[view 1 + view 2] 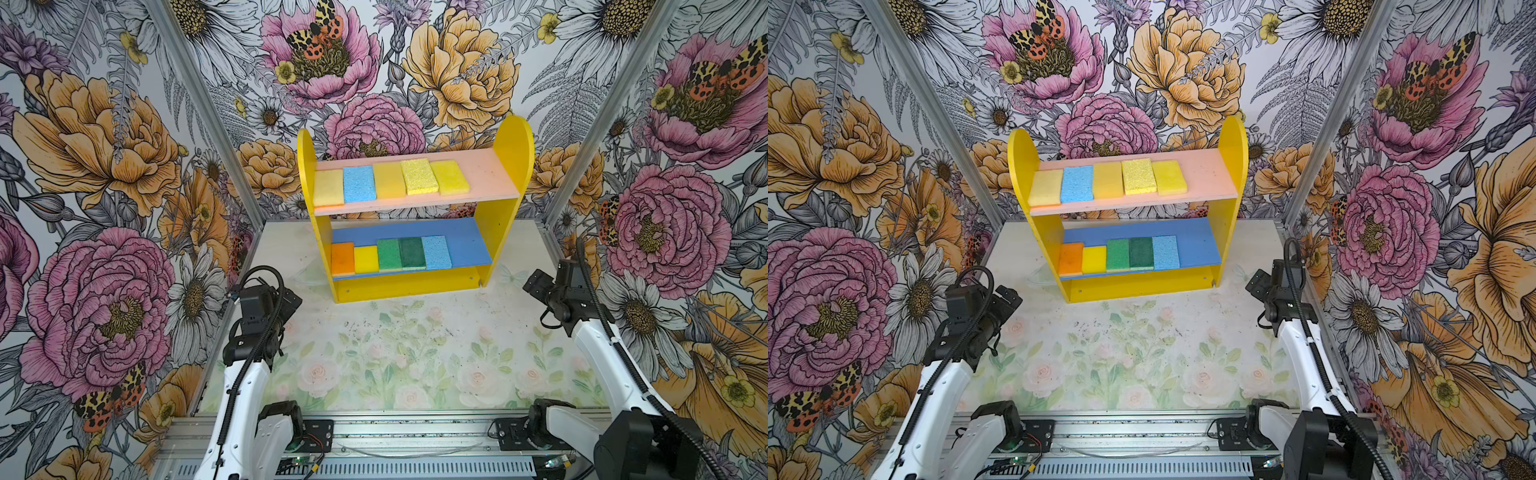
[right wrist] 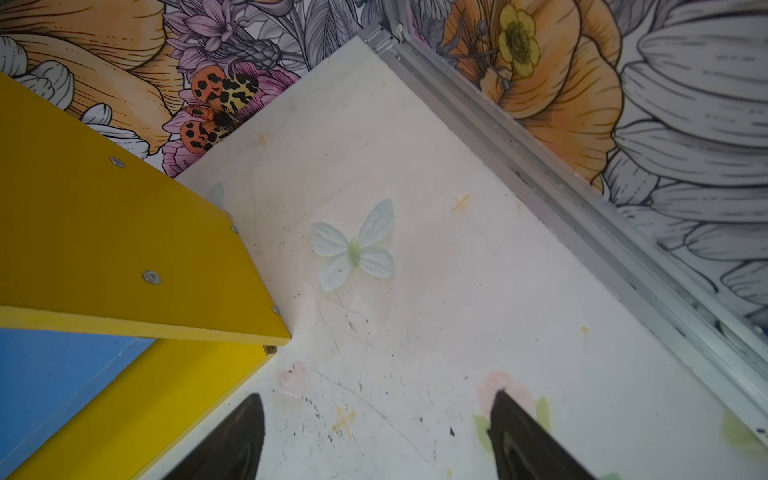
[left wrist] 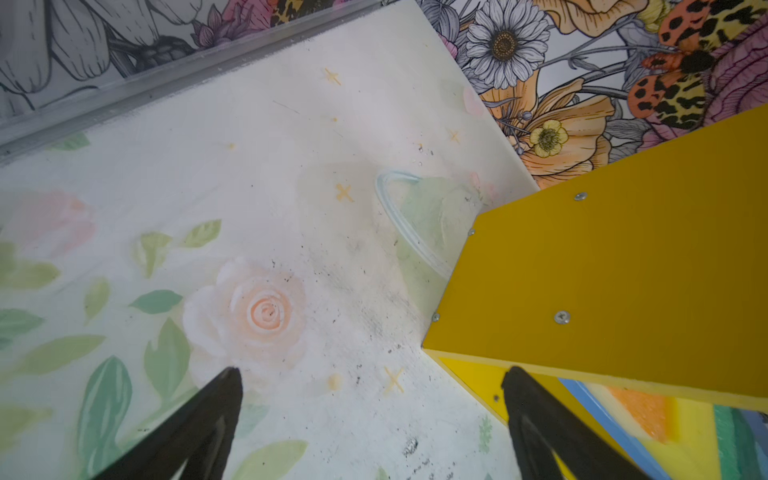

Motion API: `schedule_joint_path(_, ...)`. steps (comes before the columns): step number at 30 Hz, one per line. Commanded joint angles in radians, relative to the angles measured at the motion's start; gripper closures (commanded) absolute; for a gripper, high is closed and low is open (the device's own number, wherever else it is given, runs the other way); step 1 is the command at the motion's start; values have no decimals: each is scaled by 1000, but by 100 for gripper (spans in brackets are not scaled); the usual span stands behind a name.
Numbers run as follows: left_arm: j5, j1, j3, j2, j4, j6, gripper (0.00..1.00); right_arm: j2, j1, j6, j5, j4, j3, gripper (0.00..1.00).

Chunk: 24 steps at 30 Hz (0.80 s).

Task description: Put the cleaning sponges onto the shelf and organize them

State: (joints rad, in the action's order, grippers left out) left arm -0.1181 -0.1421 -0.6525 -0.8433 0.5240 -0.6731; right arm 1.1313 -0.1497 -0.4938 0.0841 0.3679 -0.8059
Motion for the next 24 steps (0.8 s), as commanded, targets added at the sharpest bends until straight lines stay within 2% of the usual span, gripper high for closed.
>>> schedule_joint_path(1, -150, -11, 18, -39, -166, 108, 1, 104, -8, 136, 25, -249, 41, 13)
schedule_joint_path(4, -180, -13, 42, -91, -288, 174, 1, 194, -8, 146, -8, -434, 107, 12)
schedule_joint_path(10, -144, -21, 118, -185, -584, 319, 1, 276, 18, 249, -19, -767, 257, 12)
schedule_joint_path(13, -139, -17, 178, -230, -761, 372, 1, 297, 31, 295, -16, -818, 272, 13)
schedule_joint_path(16, -121, -1, 208, -303, -910, 516, 1, 309, 36, 323, -22, -883, 282, 12)
schedule_joint_path(18, -98, -1, 216, -365, -995, 542, 1, 311, 36, 330, -35, -909, 289, 12)
schedule_joint_path(20, -20, 5, 217, -423, -1060, 562, 1, 315, 35, 323, -42, -926, 293, 12)
schedule_joint_path(24, 35, 30, 222, -501, -1157, 580, 1, 333, 41, 329, -71, -1030, 332, 12)
